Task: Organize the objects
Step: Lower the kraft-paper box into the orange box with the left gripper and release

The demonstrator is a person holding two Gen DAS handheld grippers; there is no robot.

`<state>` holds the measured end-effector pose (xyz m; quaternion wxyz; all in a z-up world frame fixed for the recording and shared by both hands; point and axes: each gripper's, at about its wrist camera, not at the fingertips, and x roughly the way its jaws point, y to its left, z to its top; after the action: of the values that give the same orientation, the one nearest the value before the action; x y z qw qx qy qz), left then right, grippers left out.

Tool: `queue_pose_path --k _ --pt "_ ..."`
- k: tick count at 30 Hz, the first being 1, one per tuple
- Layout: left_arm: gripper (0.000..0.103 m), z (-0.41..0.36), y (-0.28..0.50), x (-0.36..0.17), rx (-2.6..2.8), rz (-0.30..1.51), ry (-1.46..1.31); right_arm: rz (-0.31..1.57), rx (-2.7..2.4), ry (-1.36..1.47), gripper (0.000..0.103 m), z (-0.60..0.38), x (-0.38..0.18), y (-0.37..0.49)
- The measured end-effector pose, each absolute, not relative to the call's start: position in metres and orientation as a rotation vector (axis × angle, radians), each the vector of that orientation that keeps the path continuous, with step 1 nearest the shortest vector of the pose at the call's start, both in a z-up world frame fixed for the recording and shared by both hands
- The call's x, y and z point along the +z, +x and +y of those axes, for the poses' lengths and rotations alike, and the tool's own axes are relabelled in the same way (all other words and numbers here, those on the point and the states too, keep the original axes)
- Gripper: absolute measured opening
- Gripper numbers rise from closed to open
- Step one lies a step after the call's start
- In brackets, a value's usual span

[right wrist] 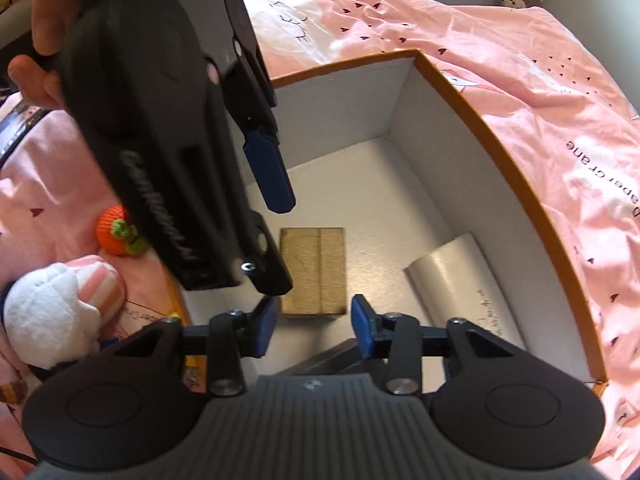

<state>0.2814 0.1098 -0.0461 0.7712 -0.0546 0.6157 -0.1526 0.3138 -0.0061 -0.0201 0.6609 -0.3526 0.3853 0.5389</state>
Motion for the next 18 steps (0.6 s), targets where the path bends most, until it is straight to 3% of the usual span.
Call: queue_pose_path --k 5,9,11,16,17,18 --pt "0.062 0.099 0.272 -0.043 -0.372 1.335 0.034 0.899 1.195 -0.805 0.046 0.005 -0.028 0.316" --pt "0.062 0.093 0.265 -0.043 -0.403 1.310 0.169 0.927 1.177 -0.782 0.060 0.012 -0.031 0.324" --pt "0.061 0.090 0.263 -0.046 -0.431 1.306 0.216 0.958 1.177 -0.764 0.060 0.013 -0.032 0.331" --pt "0.061 0.088 0.263 -0.051 -0.456 1.291 0.309 1.059 1.203 -0.700 0.055 0.013 -0.038 0.344" --pt "0.060 0.087 0.264 -0.052 -0.459 1.291 0.324 1.074 1.209 -0.691 0.046 0.013 -0.039 0.346" --pt "0.060 0.086 0.265 -0.054 -0.459 1.292 0.343 1.088 1.211 -0.685 0.044 0.013 -0.039 0.348"
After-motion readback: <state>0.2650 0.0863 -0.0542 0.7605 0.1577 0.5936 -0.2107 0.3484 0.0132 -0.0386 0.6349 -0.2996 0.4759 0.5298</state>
